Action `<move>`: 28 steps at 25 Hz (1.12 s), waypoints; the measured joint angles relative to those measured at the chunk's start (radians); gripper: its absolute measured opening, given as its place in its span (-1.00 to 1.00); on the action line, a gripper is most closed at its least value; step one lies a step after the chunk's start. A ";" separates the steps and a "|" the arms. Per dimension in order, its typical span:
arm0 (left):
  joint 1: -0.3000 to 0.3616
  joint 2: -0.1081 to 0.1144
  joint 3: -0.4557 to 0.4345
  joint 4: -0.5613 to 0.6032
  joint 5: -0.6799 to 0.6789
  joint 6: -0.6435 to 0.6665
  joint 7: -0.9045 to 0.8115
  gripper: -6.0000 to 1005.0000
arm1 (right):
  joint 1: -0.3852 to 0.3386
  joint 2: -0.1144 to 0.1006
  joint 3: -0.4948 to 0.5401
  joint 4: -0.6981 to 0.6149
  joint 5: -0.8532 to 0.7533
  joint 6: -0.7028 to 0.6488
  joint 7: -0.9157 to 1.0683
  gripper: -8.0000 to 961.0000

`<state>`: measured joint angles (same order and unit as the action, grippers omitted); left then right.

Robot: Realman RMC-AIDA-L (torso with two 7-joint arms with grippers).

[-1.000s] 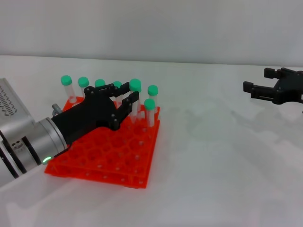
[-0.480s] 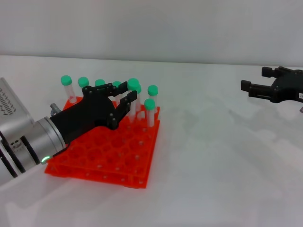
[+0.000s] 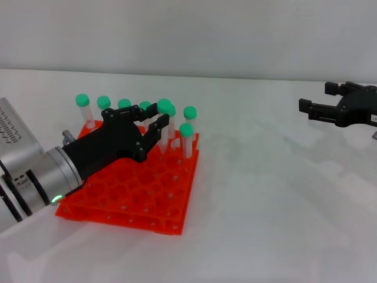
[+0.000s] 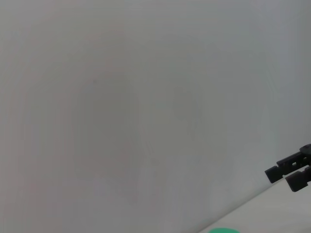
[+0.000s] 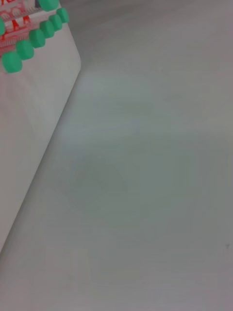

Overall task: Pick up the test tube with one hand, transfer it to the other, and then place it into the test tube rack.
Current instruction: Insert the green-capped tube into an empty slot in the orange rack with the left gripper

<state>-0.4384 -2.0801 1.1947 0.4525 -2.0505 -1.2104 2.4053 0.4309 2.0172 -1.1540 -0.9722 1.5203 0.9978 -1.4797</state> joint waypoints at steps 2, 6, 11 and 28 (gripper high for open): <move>0.000 0.000 0.000 0.000 0.000 0.002 0.000 -0.50 | 0.000 0.000 -0.001 0.001 0.000 0.000 0.000 0.73; -0.002 0.000 0.001 -0.001 0.001 0.005 0.000 -0.50 | 0.000 0.000 -0.005 0.001 0.000 -0.001 0.000 0.73; -0.003 -0.001 0.005 -0.002 0.004 0.017 0.000 -0.50 | 0.000 0.001 -0.011 0.002 0.000 -0.001 -0.001 0.73; 0.002 -0.003 0.002 -0.044 -0.003 0.020 0.007 -0.49 | 0.002 0.002 -0.012 0.013 0.001 -0.002 -0.001 0.73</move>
<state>-0.4368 -2.0831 1.1967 0.4089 -2.0537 -1.1901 2.4124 0.4333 2.0187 -1.1663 -0.9589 1.5213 0.9953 -1.4803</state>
